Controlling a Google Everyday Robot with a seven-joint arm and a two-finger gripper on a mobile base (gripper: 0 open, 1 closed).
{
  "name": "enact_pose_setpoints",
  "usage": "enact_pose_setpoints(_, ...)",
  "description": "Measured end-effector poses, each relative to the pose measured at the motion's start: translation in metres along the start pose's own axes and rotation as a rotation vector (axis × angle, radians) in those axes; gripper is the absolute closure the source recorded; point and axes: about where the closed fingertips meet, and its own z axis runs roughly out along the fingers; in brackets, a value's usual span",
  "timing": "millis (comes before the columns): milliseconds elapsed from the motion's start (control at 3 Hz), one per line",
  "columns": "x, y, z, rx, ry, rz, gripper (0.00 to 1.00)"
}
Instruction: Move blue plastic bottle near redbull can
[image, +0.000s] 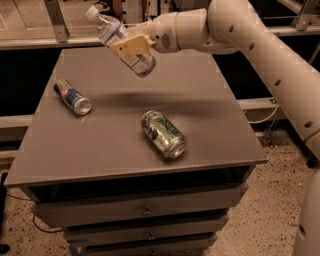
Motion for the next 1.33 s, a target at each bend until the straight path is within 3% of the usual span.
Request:
enact_pose_setpoints(333,-0.006,0.012,0.017,0.02,-0.055,-0.017,1.0)
enact_pose_setpoints(667,-0.011,0.009,0.039,0.101,-0.098,0.003,1.0)
enact_pose_setpoints(1333,0.001,-0.004,0.059,0.206,-0.093,0.07,1.0)
